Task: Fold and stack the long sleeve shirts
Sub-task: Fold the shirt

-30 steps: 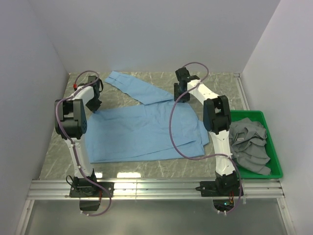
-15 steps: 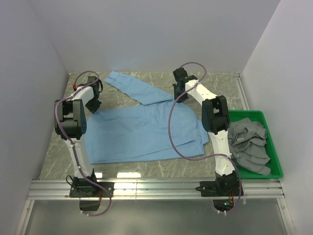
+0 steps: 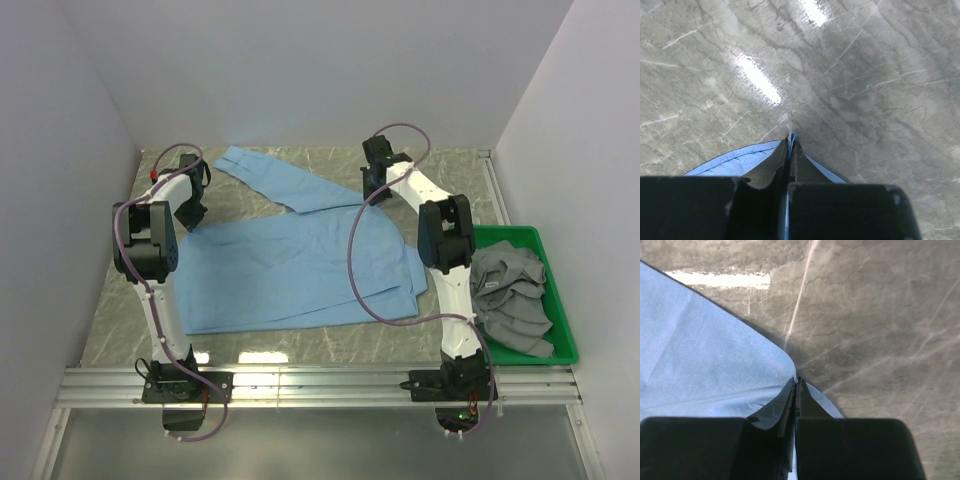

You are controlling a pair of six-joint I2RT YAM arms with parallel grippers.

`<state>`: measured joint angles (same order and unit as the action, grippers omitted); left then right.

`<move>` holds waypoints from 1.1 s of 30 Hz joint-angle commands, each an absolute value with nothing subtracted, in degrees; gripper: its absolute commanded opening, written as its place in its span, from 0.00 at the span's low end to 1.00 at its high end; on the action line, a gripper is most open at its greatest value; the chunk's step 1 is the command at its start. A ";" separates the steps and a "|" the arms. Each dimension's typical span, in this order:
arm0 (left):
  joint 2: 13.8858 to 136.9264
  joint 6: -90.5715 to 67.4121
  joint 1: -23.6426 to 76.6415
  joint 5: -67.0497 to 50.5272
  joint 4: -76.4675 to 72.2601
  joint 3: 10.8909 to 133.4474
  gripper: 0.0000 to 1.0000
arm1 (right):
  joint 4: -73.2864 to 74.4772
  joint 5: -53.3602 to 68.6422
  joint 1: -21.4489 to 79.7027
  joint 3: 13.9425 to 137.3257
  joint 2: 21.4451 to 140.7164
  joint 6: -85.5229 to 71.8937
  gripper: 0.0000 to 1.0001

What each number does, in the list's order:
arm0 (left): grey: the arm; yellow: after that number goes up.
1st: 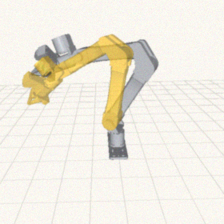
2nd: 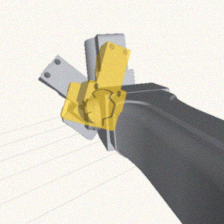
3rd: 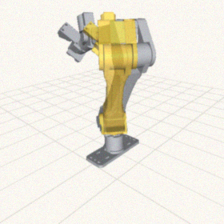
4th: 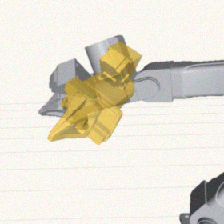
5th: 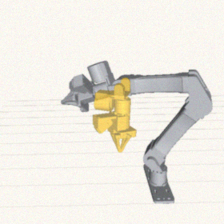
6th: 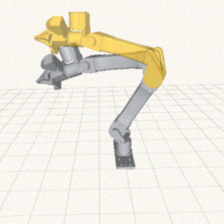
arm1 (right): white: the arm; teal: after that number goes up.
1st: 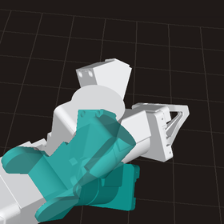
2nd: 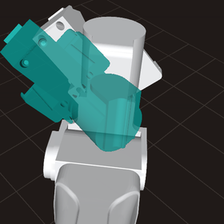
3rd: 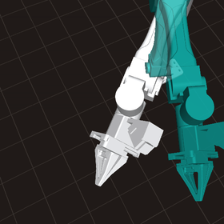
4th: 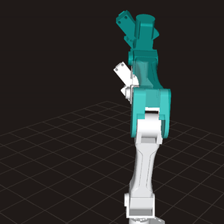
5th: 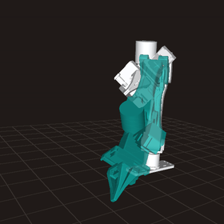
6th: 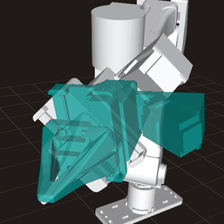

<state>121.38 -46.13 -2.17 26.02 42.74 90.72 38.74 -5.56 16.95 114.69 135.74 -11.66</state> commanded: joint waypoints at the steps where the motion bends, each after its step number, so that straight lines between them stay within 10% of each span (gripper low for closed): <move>1: 121.82 -45.44 -2.72 27.95 44.21 92.20 0.01 | 35.25 -7.12 16.08 114.00 129.47 -10.28 0.00; 33: 110.05 -45.00 -5.45 26.02 37.01 87.55 0.01 | 21.89 -2.73 11.69 94.49 113.21 -18.46 0.00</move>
